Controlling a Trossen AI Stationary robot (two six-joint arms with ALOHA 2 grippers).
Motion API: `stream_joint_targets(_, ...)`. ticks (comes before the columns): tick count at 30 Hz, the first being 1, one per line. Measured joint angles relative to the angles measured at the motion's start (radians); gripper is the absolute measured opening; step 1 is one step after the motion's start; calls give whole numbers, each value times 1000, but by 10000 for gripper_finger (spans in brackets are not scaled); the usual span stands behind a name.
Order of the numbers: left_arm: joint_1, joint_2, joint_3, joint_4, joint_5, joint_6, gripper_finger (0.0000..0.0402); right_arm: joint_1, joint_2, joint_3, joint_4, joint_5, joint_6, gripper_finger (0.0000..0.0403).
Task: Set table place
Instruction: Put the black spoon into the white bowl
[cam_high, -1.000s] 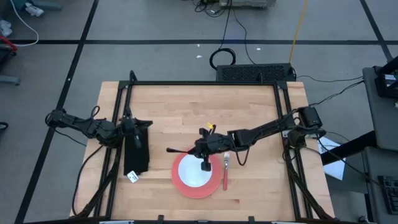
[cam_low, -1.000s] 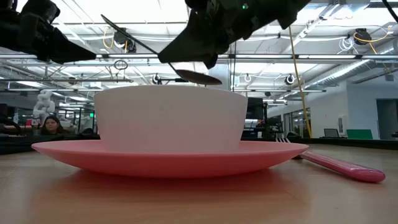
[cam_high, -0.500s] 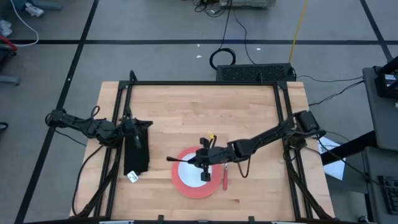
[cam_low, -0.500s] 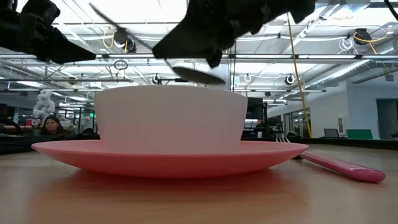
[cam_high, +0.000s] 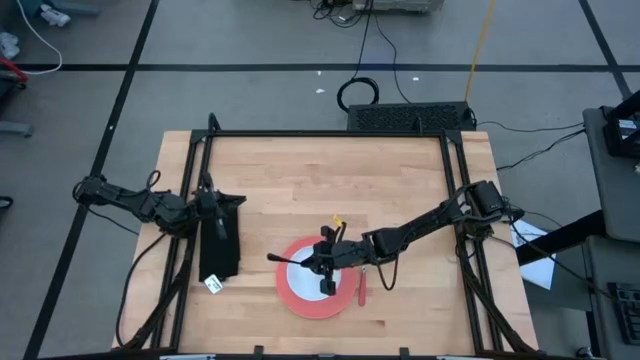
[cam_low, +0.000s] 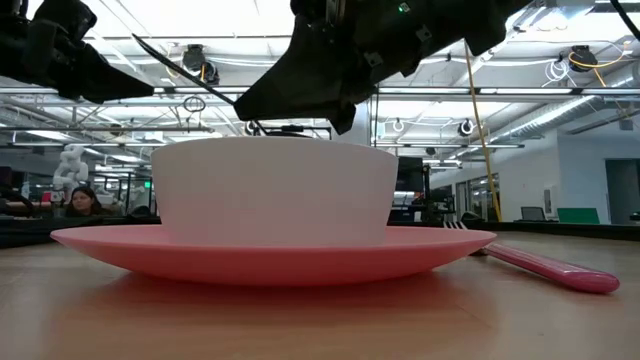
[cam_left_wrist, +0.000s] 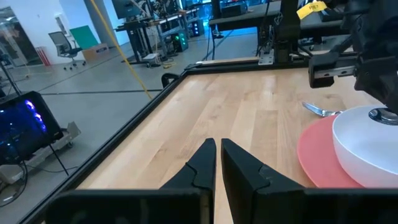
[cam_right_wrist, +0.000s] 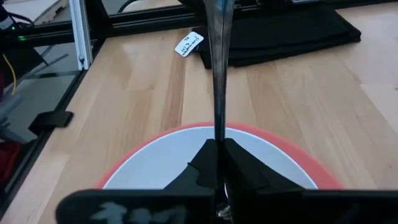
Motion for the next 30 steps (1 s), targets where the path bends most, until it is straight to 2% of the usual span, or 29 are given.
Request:
stream_joint_targets(11, 0, 0, 0, 1, 0, 0, 31, -9, 53, -2, -3, 0, 57, 4)
stream_joint_targets(30, 0, 0, 0, 0, -1, 3, 31, -2, 55, -4, -28, 36, 61, 4)
